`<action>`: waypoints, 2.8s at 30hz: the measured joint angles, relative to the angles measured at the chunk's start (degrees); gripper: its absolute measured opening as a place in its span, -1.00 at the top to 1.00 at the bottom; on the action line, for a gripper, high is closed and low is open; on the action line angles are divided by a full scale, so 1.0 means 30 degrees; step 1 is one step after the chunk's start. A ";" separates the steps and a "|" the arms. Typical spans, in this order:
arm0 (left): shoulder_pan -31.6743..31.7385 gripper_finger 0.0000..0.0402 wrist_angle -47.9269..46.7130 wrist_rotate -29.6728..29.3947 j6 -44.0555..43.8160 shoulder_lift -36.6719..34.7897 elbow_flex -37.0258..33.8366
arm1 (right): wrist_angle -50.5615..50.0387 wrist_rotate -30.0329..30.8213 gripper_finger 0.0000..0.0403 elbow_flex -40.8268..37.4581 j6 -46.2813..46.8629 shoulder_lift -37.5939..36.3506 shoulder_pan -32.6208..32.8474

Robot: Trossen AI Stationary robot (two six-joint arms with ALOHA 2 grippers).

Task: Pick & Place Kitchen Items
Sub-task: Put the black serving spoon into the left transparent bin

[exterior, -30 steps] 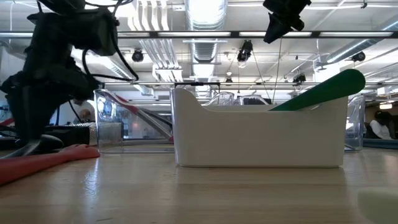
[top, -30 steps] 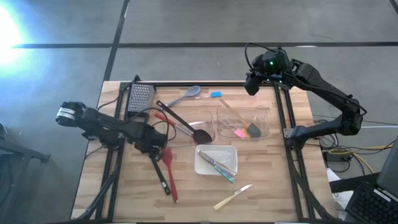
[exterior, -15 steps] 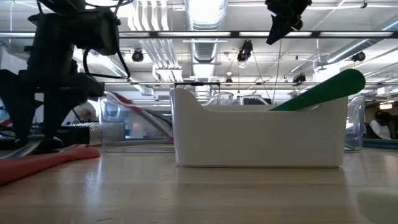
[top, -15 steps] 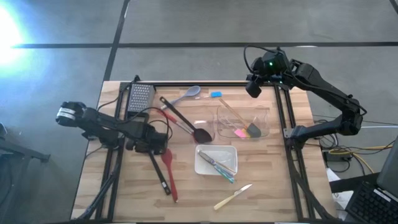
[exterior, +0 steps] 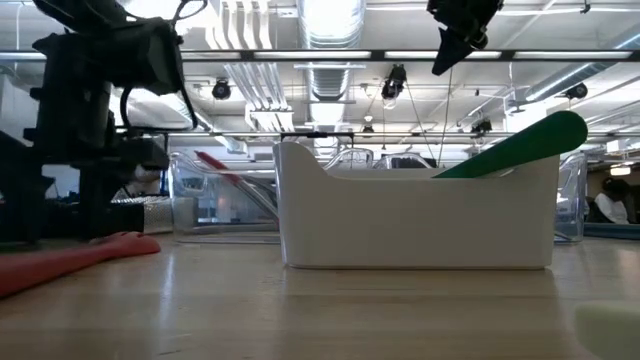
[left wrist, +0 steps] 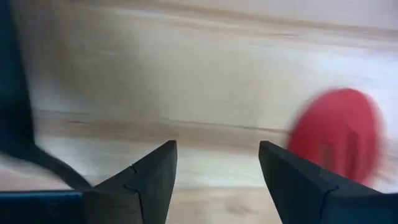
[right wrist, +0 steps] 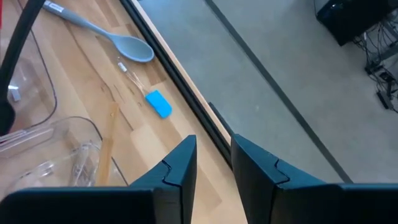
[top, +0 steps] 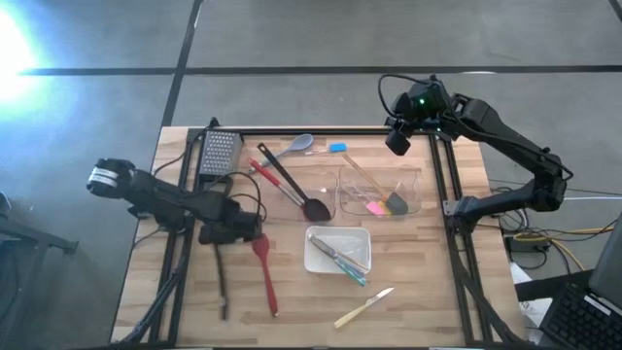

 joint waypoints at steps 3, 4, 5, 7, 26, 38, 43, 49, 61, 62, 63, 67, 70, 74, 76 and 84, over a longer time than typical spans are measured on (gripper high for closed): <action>-0.0132 -0.16 0.0142 -0.0542 0.0326 -0.0483 0.0450 | 0.0006 -0.0032 0.53 -0.0021 -0.0005 -0.0025 0.0000; -0.0248 -0.16 0.0084 -0.0954 0.0348 -0.0597 0.0594 | 0.0002 -0.0028 0.54 -0.0037 0.0006 -0.0022 -0.0002; -0.0323 -0.16 0.0022 -0.1304 0.0440 -0.0692 0.0777 | -0.0004 -0.0030 0.54 -0.0047 -0.0001 -0.0022 -0.0007; -0.0469 -0.16 -0.0359 -0.1704 0.0736 -0.0998 0.1243 | 0.0002 -0.0032 0.56 -0.0047 -0.0016 -0.0022 0.0000; -0.3510 -0.03 -1.1465 0.1693 -0.4327 -0.1623 0.1690 | -0.0061 -0.0028 0.55 -0.0387 -0.0067 -0.0022 0.0000; -0.3481 -0.02 -0.6570 0.3854 -0.4147 -0.1681 -0.2154 | -0.0045 -0.0028 0.54 -0.0566 -0.0074 -0.0022 0.0000; -0.3466 0.00 -0.4715 0.4187 -0.4195 -0.1714 -0.3633 | 0.0009 -0.0025 0.58 -0.0665 -0.0074 -0.0022 0.0000; -0.3459 0.02 -0.4176 0.4153 -0.4098 -0.1880 -0.4449 | 0.0024 -0.0028 0.61 -0.0724 -0.0075 -0.0022 -0.0006; -0.3428 0.29 -0.3133 0.3599 -0.2899 -0.1870 -0.4274 | 0.0031 -0.0028 0.55 -0.0724 -0.0081 -0.0022 -0.0004; -0.3411 0.30 -0.3045 0.3557 -0.2813 -0.1869 -0.4248 | 0.0031 -0.0028 0.55 -0.0724 -0.0081 -0.0022 0.0000; -0.3400 0.32 -0.2889 0.3549 -0.2738 -0.1863 -0.4240 | 0.0026 -0.0028 0.55 -0.0724 -0.0081 -0.0022 0.0000; -0.3359 0.37 -0.1920 0.3308 -0.2167 -0.1870 -0.4220 | 0.0031 -0.0028 0.57 -0.0724 -0.0081 -0.0022 0.0000; -0.3353 0.39 -0.1123 0.2836 -0.1586 -0.1878 -0.4208 | 0.0028 -0.0025 0.60 -0.0724 -0.0081 -0.0022 0.0000; -0.3342 0.39 -0.0333 0.2356 -0.0887 -0.1878 -0.4197 | 0.0024 -0.0028 0.63 -0.0724 -0.0081 -0.0022 -0.0007; -0.3301 0.39 0.0052 0.1932 -0.0014 -0.1878 -0.4179 | 0.0024 -0.0028 0.64 -0.0724 -0.0081 -0.0022 0.0000; -0.3058 0.49 0.0130 0.1508 0.1840 -0.1878 -0.4138 | 0.0024 -0.0028 0.58 -0.0724 -0.0081 -0.0022 0.0000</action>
